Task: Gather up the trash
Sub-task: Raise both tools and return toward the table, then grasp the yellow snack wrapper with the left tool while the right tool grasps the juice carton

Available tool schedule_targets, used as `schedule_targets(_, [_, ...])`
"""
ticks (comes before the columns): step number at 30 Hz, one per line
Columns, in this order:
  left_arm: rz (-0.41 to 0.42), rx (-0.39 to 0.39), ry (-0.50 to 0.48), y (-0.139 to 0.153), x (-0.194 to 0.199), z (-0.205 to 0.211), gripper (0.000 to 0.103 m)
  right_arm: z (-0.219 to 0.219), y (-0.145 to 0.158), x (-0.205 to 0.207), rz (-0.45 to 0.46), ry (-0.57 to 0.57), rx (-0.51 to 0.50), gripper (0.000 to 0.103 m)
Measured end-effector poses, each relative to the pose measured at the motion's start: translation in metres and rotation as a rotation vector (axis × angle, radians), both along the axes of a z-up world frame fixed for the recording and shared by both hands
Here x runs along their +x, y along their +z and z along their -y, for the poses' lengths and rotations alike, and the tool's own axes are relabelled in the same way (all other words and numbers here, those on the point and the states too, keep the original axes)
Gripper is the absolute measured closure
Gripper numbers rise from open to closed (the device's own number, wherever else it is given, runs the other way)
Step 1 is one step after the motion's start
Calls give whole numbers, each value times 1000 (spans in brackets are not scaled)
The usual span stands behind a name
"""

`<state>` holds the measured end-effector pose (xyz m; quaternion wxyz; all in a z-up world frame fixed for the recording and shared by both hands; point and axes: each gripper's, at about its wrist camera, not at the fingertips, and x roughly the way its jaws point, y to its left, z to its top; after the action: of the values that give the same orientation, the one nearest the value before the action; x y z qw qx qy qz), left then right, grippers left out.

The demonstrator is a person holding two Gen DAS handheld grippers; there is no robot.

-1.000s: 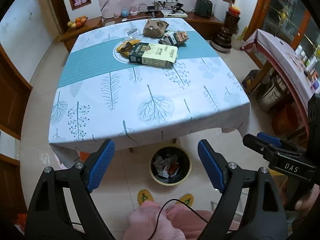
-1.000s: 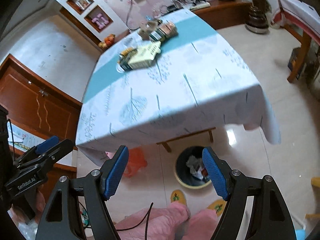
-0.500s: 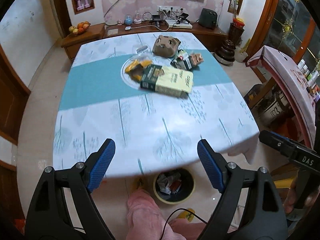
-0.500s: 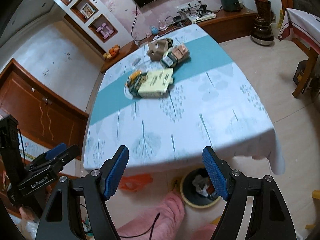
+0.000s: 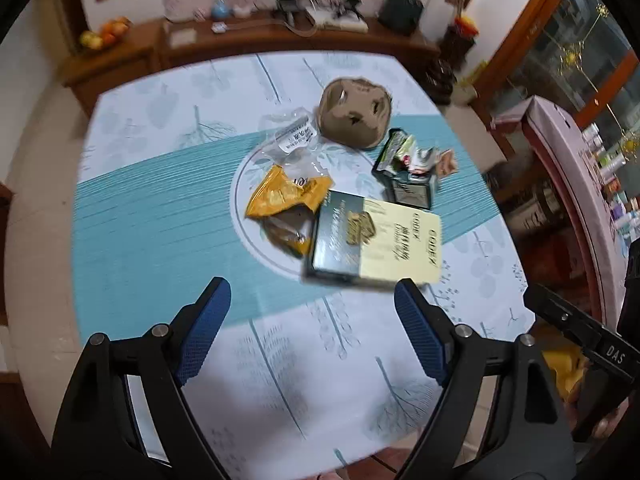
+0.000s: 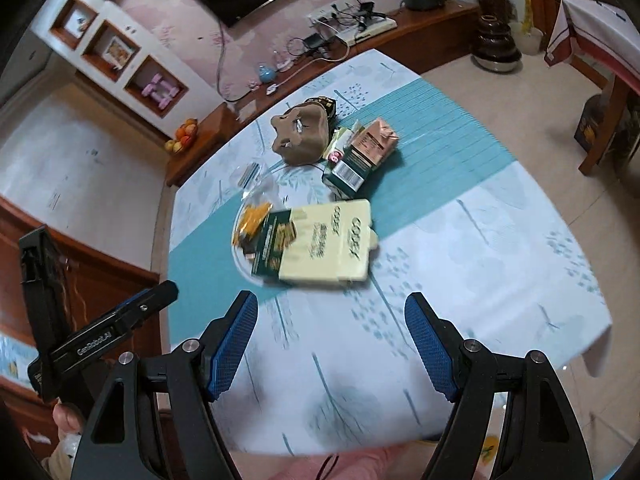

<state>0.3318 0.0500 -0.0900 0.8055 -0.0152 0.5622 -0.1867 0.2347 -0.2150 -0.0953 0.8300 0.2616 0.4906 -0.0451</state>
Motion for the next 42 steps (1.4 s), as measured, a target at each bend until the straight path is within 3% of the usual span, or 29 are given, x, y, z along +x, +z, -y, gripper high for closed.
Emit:
schedule_targets(10, [-135, -16, -83, -59, 94, 17, 21, -9, -36, 62, -49, -68, 17, 26])
schedule_targets(17, [-193, 9, -128, -92, 124, 37, 21, -9, -48, 79, -65, -83, 9, 26])
schedule_targets(22, [-218, 42, -150, -112, 137, 44, 21, -4, -56, 86, -83, -101, 8, 26])
schedule_targets(25, [-228, 47, -166, -121, 140, 46, 32, 0, -60, 88, -93, -109, 8, 26])
schedule_targets(27, [-234, 44, -171, -125, 141, 46, 32, 2, -62, 90, -98, -111, 5, 26])
schedule_targets(39, [-151, 131, -246, -123, 127, 59, 41, 21, -54, 124, -82, -130, -48, 26])
schedule_targets(42, [-148, 132, -249, -123, 122, 60, 41, 23, -45, 140, -70, -119, -89, 32])
